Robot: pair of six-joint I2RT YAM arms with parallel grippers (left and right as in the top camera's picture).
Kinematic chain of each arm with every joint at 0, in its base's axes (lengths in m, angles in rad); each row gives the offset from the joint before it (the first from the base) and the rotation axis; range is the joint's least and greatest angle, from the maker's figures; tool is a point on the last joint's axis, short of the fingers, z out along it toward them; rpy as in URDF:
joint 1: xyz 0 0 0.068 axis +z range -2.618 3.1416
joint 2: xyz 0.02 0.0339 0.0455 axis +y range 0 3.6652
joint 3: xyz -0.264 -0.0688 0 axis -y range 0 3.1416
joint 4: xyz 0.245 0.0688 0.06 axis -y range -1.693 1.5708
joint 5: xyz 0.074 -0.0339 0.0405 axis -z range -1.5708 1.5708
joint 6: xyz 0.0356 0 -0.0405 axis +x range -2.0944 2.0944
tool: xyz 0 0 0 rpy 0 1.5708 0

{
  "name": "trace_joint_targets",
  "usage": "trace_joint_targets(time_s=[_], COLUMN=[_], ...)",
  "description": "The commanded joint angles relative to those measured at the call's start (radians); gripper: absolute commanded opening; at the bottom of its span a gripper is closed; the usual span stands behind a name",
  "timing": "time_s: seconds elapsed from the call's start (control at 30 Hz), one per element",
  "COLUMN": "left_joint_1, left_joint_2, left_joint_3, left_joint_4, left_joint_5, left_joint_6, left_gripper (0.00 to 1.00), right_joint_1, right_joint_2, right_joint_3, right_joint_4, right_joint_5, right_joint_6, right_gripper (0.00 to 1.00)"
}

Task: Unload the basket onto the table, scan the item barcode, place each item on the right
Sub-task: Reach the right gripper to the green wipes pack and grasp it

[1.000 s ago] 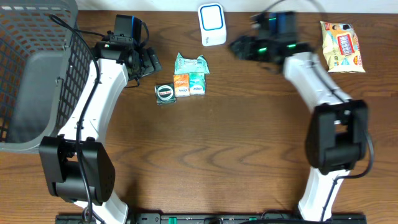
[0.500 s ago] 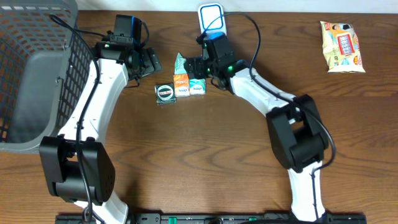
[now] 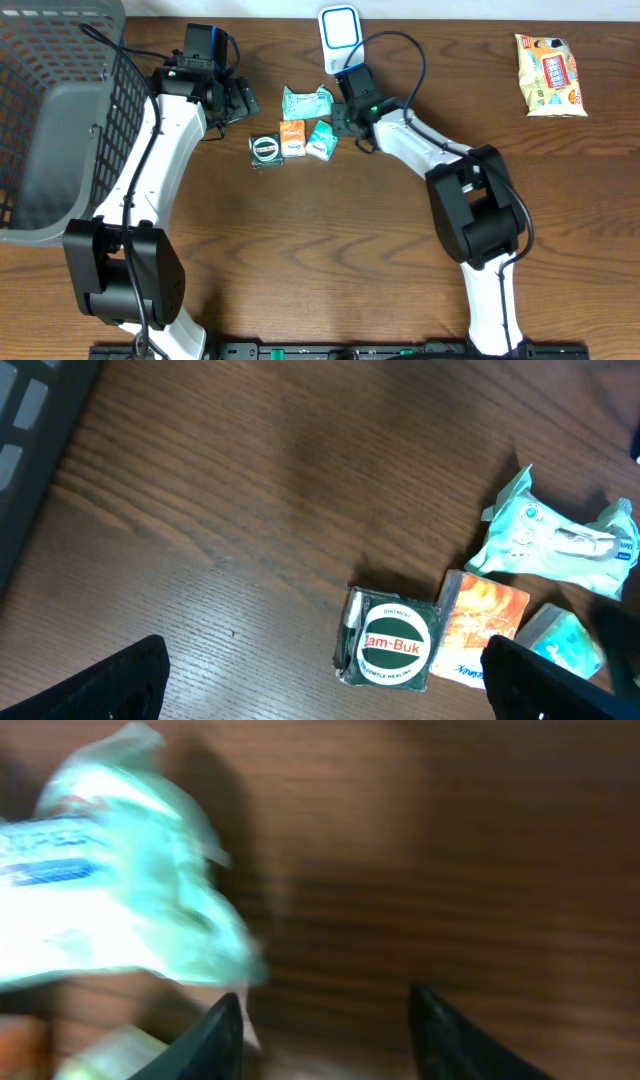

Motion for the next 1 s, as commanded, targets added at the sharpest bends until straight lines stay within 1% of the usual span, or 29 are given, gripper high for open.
trace_joint_targets(time_s=[0.0, 0.1, 0.17, 0.2, 0.23, 0.27, 0.37, 0.53, 0.6, 0.73, 0.83, 0.9, 0.93, 0.97], left_joint_1=[0.000, 0.000, 0.000, 0.000, 0.000, 0.000, 0.000, 0.000, 0.000, 0.000, 0.000, 0.000, 0.000, 0.000], left_joint_2=[0.005, 0.005, 0.005, 0.005, 0.005, 0.005, 0.005, 0.005, 0.005, 0.005, 0.005, 0.005, 0.005, 0.005], left_joint_3=[0.008, 0.008, 0.008, 0.008, 0.008, 0.008, 0.008, 0.008, 0.008, 0.008, 0.008, 0.008, 0.008, 0.008], left_joint_4=[-0.003, -0.003, -0.003, -0.003, -0.003, -0.003, -0.003, -0.003, -0.003, -0.003, -0.003, -0.003, -0.003, -0.003], left_joint_5=[-0.009, -0.009, -0.009, -0.009, -0.009, -0.009, -0.009, -0.009, -0.009, -0.009, -0.009, -0.009, -0.009, -0.009], left_joint_6=[-0.002, -0.002, -0.002, -0.002, -0.002, -0.002, -0.002, -0.002, -0.002, -0.002, -0.002, -0.002, -0.002, -0.002], left_gripper=[0.98, 0.98, 0.98, 0.98, 0.98, 0.98, 0.98, 0.98, 0.98, 0.98, 0.98, 0.98, 0.98, 0.98], right_joint_1=[-0.043, -0.048, -0.046, -0.044, -0.042, -0.037, -0.023, 0.010, 0.032, 0.051, 0.053, 0.052, 0.048, 0.047], right_joint_2=[-0.058, -0.125, -0.159, -0.176, -0.185, -0.187, -0.165, -0.090, -0.037, 0.031, 0.069, 0.083, 0.079, 0.072], right_joint_3=[-0.005, -0.005, -0.005, -0.005, -0.005, -0.005, -0.005, -0.005, -0.005, -0.005, -0.005, -0.005, -0.005, -0.005], right_joint_4=[-0.089, -0.109, -0.097, -0.077, -0.052, 0.003, 0.115, 0.280, 0.373, 0.459, 0.465, 0.435, 0.338, 0.307], right_joint_5=[0.053, 0.048, 0.036, 0.014, -0.013, -0.066, -0.145, -0.152, -0.142, -0.098, -0.092, -0.081, 0.007, 0.026], right_joint_6=[0.006, 0.006, 0.006, 0.006, 0.006, 0.006, 0.006, 0.006, 0.006, 0.006, 0.006, 0.006, 0.006, 0.006], right_gripper=[0.46, 0.34, 0.33, 0.36, 0.41, 0.53, 0.61, 0.61, 0.60, 0.57, 0.56, 0.56, 0.53, 0.52])
